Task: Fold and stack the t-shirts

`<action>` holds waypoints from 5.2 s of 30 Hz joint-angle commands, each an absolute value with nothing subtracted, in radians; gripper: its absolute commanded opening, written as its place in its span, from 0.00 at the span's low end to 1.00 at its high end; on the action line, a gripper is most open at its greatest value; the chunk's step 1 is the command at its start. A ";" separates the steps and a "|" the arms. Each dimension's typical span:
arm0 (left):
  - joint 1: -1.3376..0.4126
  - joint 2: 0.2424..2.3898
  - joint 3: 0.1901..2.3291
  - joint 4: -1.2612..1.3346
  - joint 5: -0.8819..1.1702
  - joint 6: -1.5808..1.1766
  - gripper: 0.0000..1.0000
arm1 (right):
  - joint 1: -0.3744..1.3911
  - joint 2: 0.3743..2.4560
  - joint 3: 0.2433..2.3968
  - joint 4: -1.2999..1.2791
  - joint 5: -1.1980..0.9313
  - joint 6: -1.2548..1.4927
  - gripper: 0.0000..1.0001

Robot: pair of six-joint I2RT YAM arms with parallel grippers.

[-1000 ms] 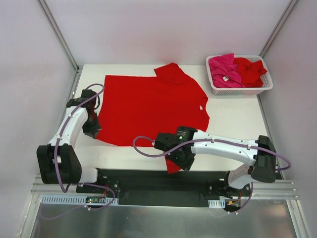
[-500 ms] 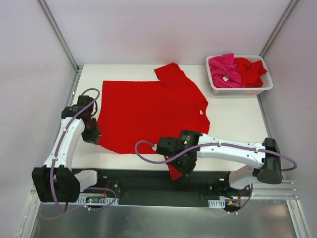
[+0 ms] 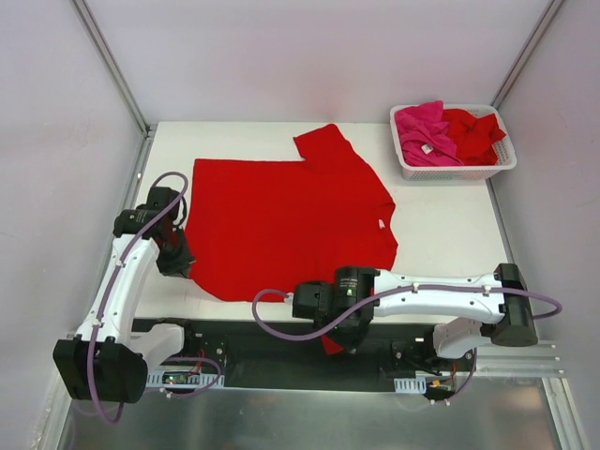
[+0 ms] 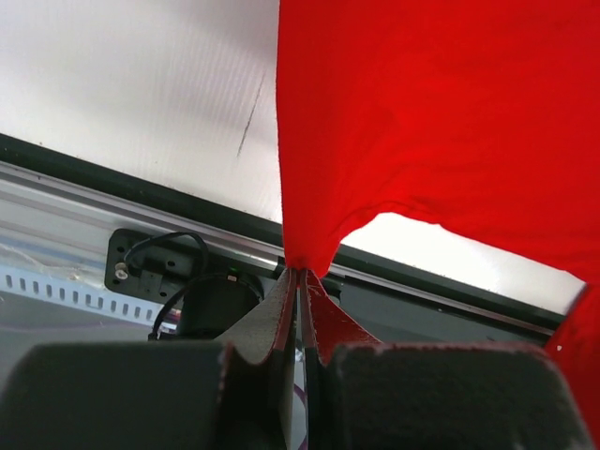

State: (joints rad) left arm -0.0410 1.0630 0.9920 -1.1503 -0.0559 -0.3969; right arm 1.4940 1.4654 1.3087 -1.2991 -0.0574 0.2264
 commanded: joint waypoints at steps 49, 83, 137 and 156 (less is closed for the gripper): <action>-0.071 1.209 1.049 -1.193 -0.175 -0.394 0.00 | 1.295 1.342 1.602 -1.658 0.422 0.275 0.01; -0.071 1.198 1.258 -1.289 -0.364 -0.410 0.00 | 0.923 1.325 1.657 -1.657 0.488 0.049 0.01; -0.069 1.342 1.086 -1.151 -0.299 -0.399 0.00 | 0.765 1.525 1.680 -1.506 0.436 -0.130 0.01; -0.006 1.376 1.134 -1.161 -0.387 -0.382 0.00 | 0.723 1.566 1.809 -1.519 0.442 -0.126 0.01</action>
State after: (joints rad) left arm -0.0212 1.3727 1.0927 -1.1378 -0.3336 -0.4068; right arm 0.7288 1.5856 1.7580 -1.3247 0.4137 -0.1242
